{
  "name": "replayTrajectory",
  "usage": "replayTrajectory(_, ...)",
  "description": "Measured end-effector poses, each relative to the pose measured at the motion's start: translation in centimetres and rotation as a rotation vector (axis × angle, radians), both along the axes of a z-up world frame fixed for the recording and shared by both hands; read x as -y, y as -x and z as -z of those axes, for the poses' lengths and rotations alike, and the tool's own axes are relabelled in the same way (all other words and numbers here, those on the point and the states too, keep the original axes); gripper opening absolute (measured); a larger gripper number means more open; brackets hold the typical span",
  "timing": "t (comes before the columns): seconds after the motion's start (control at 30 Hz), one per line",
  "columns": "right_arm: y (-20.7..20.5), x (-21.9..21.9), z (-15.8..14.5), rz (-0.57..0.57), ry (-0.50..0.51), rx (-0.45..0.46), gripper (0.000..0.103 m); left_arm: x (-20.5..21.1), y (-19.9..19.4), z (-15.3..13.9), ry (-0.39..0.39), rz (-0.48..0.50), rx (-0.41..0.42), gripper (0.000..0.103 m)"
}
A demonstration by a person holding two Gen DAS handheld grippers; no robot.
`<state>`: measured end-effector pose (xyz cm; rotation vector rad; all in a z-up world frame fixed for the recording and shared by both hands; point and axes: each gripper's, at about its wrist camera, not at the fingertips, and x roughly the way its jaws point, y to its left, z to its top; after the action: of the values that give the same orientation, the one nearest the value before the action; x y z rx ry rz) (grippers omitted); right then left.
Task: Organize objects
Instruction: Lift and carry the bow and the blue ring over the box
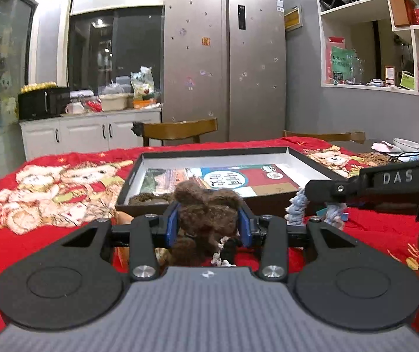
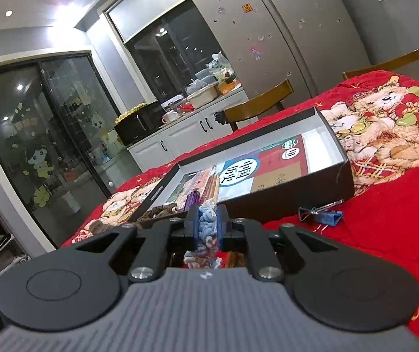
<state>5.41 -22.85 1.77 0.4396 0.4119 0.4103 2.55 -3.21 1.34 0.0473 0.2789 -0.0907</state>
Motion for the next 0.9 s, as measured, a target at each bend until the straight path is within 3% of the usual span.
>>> replayTrajectory(0.13,-0.3,0.6,-1.0,0.026,0.005,0.004,0.014,0.3,0.1,-1.0,-0.017,-0.036,0.016,0.046)
replayTrajectory(0.4,0.4,-0.7,-6.3,0.038,0.091,0.160,0.014,0.3,-0.8,-7.3,-0.029,-0.080,0.115,0.046)
replayTrajectory(0.53,-0.7,-1.0,-9.7,-0.002,0.079,0.210,0.014,-0.4,-1.7,-10.8,0.025,-0.090,0.151,0.046)
replayTrajectory(0.63,-1.8,-0.3,-11.4,-0.033,0.008,0.260,0.014,-0.6,-2.7,-12.5,0.065,-0.066,0.157,0.046)
replayTrajectory(0.9,-7.2,0.5,-10.8,-0.024,-0.105,0.179,0.014,0.1,-8.1,-13.7,0.116,-0.036,0.069,0.046)
